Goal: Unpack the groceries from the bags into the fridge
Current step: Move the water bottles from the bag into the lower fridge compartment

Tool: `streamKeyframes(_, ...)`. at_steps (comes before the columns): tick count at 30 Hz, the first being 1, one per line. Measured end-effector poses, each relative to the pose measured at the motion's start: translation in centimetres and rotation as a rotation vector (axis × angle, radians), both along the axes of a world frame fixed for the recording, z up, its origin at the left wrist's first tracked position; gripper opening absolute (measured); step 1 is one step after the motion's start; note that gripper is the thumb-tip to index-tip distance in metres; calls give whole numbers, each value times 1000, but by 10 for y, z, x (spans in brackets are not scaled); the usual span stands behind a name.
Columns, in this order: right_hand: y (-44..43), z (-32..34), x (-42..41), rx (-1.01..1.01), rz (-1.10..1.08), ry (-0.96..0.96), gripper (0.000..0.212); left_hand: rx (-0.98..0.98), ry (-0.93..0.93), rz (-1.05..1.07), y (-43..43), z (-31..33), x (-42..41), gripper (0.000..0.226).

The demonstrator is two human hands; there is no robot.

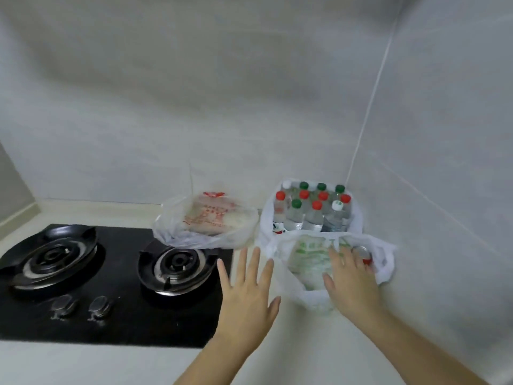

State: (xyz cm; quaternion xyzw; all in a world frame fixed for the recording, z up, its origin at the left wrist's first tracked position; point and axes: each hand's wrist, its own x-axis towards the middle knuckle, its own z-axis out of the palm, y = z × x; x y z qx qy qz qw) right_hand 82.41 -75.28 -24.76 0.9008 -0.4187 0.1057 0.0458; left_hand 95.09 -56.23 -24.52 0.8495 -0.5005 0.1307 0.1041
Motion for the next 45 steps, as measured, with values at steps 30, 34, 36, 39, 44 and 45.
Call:
streamKeyframes(30,-129,89,50,470,43,392,57,96,209,-206,-159,-22,56,83)
streamKeyframes(34,-123,127,60,681,173,111,61,-85,561,-281,-167,-2,49,88)
streamKeyframes(36,-118,139,67,769,233,4,61,-271,785,-248,-170,4,53,69)
streamKeyframes(39,-122,145,79,875,310,-23,68,-361,854,-202,-165,9,62,55)
streamKeyframes(44,-146,129,109,927,237,41,77,-441,902,-107,-142,13,86,53)
streamKeyframes(45,-147,120,120,872,193,-7,73,-459,903,-82,-135,15,91,53)
